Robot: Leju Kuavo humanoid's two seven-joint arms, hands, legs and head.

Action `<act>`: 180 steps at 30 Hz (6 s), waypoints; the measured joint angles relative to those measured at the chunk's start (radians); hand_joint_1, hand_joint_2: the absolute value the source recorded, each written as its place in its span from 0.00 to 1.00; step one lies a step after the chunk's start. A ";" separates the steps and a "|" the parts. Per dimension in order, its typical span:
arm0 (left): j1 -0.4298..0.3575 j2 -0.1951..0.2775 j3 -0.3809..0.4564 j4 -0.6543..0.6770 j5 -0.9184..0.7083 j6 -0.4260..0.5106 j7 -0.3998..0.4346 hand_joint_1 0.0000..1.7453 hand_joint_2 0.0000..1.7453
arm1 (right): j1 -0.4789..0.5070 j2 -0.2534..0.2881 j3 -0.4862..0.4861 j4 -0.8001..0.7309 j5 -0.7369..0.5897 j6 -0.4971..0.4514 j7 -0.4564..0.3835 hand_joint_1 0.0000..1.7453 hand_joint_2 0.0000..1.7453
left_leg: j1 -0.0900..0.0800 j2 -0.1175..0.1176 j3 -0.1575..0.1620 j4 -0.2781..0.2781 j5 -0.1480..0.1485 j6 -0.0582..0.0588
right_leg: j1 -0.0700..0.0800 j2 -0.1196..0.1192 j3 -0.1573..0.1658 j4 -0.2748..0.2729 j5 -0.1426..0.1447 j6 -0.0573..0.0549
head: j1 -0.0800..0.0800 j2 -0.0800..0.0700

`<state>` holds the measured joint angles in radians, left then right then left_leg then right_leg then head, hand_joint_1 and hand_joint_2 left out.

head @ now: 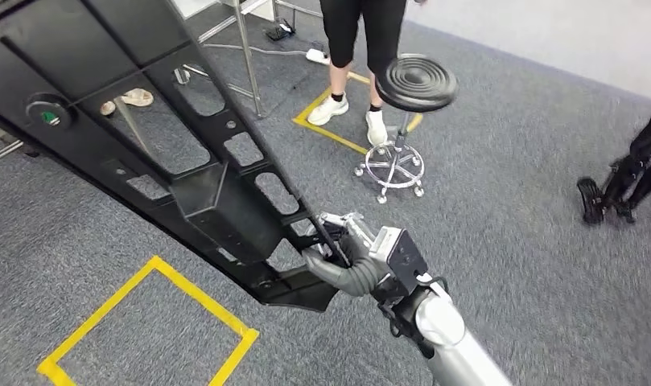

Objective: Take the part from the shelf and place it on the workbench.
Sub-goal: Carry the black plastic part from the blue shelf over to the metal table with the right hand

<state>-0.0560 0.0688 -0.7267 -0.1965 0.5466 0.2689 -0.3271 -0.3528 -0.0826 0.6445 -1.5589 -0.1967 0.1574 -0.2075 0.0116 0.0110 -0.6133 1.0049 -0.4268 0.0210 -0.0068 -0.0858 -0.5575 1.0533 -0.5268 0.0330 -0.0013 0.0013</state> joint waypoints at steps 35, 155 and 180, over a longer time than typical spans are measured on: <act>-0.004 0.004 0.002 0.002 0.012 -0.005 -0.036 0.00 1.00 | -0.002 -0.007 0.020 0.000 -0.001 0.009 0.005 1.00 1.00 | 0.004 -0.055 -0.006 -0.002 0.010 0.008 | -0.003 0.081 -0.118 0.247 -0.095 -0.004 | 0.013 0.000; 0.002 -0.025 0.014 0.000 0.026 0.018 -0.055 0.00 1.00 | -0.024 -0.010 0.028 0.017 0.016 0.005 -0.008 1.00 1.00 | 0.001 -0.020 -0.005 0.324 -0.190 -0.025 | 0.003 0.086 -0.007 -0.026 0.040 -0.060 | 0.004 0.000; 0.015 -0.036 0.016 0.002 0.035 0.036 -0.061 0.00 1.00 | -0.009 -0.004 0.025 0.008 0.037 -0.026 0.000 1.00 1.00 | -0.013 -0.049 0.223 0.036 -0.174 0.016 | 0.025 0.091 -0.086 -0.022 0.121 -0.016 | -0.006 0.000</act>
<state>-0.0410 0.0325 -0.7112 -0.1949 0.5820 0.3049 -0.3877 -0.3621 -0.0863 0.6697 -1.5509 -0.1599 0.1318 -0.2078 -0.0018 -0.0380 -0.3907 1.0405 -0.6012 0.0371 0.0182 0.0051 -0.6439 1.0314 -0.4057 0.0170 -0.0070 0.0012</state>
